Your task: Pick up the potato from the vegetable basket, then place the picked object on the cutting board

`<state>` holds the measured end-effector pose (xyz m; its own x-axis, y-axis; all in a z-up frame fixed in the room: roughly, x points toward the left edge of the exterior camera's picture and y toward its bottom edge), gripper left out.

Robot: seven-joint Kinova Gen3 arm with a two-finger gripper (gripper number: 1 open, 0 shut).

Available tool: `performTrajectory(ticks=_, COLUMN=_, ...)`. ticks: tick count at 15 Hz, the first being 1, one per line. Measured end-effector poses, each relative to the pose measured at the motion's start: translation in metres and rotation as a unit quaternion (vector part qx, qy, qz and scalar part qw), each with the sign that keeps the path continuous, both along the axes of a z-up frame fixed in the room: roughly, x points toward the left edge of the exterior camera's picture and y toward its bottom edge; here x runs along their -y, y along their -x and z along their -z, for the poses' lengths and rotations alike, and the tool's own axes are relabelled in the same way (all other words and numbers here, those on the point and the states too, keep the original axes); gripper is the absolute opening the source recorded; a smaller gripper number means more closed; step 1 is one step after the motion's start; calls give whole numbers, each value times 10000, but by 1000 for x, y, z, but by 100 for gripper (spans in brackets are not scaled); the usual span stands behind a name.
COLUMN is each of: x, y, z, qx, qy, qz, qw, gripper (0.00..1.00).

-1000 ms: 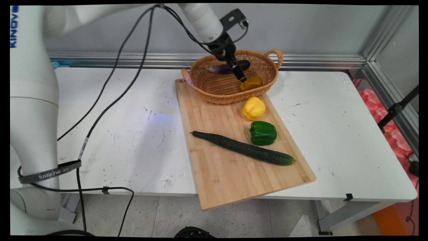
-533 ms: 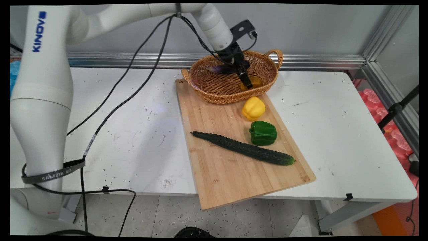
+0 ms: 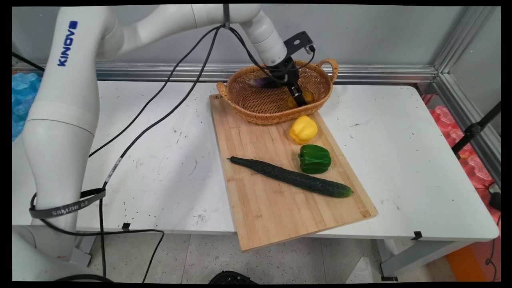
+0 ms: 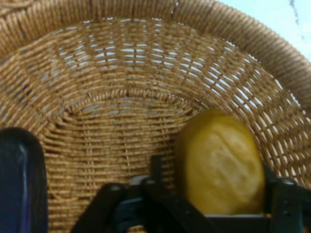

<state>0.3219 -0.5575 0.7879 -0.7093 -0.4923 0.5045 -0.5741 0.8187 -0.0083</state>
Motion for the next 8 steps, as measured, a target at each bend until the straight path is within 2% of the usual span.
performTrajectory(ticks=4, x=3, y=1, z=0, qx=19, qy=32, qz=81, qw=10000, gripper=0)
performTrajectory(ticks=8, x=-2, y=-4, z=-10, qx=37, qy=89, qz=137, qw=9999, gripper=0)
